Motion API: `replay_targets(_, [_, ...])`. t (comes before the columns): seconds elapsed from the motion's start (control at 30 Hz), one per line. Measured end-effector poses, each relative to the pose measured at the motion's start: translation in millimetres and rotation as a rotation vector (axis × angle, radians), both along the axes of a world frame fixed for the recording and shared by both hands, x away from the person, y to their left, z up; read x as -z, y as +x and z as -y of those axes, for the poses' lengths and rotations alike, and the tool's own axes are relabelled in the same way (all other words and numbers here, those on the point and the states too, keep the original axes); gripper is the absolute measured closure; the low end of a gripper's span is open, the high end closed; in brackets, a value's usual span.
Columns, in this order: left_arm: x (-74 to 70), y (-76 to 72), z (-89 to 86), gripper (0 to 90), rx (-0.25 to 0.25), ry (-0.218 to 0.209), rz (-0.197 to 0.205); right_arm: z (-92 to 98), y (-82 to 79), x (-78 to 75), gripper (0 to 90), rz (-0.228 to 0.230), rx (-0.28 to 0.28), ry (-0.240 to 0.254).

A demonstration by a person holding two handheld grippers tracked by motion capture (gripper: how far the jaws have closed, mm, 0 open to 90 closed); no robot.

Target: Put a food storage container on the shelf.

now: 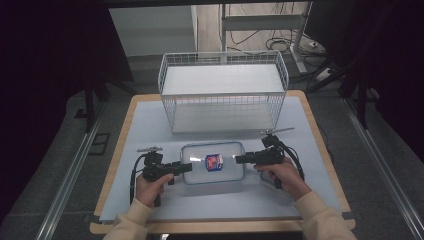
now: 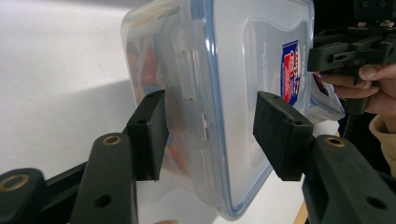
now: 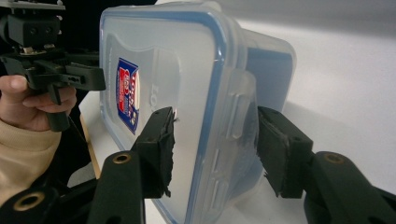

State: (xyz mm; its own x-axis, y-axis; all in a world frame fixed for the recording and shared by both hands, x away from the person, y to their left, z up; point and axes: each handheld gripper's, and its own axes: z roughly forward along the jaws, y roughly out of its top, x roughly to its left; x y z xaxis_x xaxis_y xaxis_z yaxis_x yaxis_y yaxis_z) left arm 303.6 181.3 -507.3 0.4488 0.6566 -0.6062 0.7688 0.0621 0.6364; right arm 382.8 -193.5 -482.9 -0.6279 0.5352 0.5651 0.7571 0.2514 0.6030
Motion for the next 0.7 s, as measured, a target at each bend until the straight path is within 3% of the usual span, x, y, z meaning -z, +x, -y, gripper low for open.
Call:
replay_targets(0.33, [-4.9, -0.4, -0.7, 47.8, 0.002, 0.019, 0.045, -0.2, -3.7, -4.8, 49.9, 0.055, -0.003, 0.005])
replay_targets(0.5, [-15.6, 0.8, 1.5, 48.0, 0.005, 0.015, 0.08, 1.6, -5.7, -18.0, 49.9, 0.106, -0.001, 0.006])
replay_targets(0.7, [-24.3, 3.6, 3.6, 48.1, 0.012, 0.014, 0.105, 4.6, -5.9, -29.2, 49.9, 0.132, 0.006, 0.007])
